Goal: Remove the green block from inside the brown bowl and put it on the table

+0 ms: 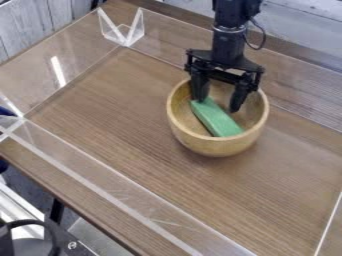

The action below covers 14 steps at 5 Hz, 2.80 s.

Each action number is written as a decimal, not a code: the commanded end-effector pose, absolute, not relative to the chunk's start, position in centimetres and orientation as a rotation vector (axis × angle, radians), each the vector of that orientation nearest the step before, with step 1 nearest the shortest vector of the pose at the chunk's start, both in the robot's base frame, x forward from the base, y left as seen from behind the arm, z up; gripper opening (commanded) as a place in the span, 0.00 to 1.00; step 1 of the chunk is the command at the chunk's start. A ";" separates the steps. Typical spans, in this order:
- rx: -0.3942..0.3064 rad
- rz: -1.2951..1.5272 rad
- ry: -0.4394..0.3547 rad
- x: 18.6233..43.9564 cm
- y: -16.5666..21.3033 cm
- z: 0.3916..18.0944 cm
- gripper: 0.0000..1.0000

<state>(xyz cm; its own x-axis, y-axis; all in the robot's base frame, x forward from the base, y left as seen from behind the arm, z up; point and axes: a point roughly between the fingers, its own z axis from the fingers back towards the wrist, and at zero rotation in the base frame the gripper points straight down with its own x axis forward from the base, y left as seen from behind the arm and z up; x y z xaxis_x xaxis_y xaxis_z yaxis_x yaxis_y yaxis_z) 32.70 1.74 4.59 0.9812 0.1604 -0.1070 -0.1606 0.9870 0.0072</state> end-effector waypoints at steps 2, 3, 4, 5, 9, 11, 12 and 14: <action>0.005 0.159 0.055 33.8 2.9 4.8 1.00; 0.000 0.130 0.070 33.2 3.4 4.5 1.00; 0.013 0.108 0.077 32.9 3.7 3.9 1.00; 0.026 0.086 0.083 32.6 4.0 3.4 1.00; 0.092 0.093 0.059 31.4 3.3 2.1 1.00; 0.120 0.068 0.057 29.9 3.1 1.8 1.00; 0.124 0.049 0.051 29.8 3.3 1.6 0.00; 0.108 0.018 0.048 29.7 3.3 2.0 0.00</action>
<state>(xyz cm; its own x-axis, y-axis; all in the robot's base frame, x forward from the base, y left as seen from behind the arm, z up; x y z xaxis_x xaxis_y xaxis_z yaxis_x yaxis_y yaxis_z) 30.29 2.75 2.06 0.9995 0.0178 -0.0266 -0.0149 0.9943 0.1055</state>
